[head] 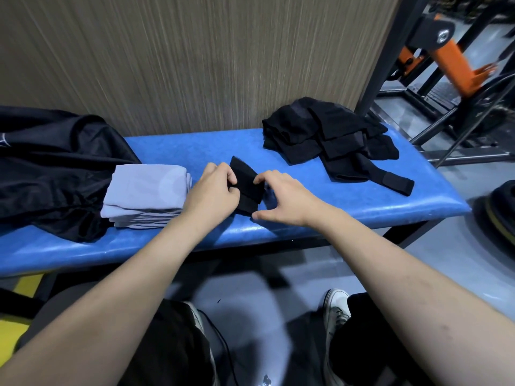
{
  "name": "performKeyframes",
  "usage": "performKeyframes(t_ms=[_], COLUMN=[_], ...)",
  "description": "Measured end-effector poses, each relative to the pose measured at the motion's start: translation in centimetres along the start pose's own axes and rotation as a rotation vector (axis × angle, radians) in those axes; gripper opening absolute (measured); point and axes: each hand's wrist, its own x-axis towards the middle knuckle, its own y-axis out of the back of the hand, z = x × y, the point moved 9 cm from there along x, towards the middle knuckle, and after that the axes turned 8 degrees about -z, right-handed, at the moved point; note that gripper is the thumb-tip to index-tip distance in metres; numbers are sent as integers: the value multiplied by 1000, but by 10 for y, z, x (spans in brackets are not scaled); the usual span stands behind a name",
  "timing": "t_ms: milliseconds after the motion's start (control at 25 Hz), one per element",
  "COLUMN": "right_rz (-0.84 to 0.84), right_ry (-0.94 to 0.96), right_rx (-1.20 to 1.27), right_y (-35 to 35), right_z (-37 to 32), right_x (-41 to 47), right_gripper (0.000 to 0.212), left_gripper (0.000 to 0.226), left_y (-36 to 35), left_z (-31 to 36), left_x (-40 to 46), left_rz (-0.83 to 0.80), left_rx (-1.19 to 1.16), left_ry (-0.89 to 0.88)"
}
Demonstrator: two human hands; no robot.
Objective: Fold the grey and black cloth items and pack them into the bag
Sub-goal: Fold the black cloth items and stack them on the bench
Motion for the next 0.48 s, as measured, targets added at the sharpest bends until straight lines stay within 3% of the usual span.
performKeyframes(t_ms=[200, 480], right_rz=[-23, -32], right_ry=[24, 0], right_rx=[-135, -61], right_y=[-8, 5], right_z=[-6, 8], right_x=[7, 6], right_gripper=[64, 51], left_gripper=[7, 27], left_y=[-14, -17], left_z=[-13, 9], left_x=[-2, -5], left_rz=[-124, -43], left_rx=[276, 319], left_ry=[28, -169])
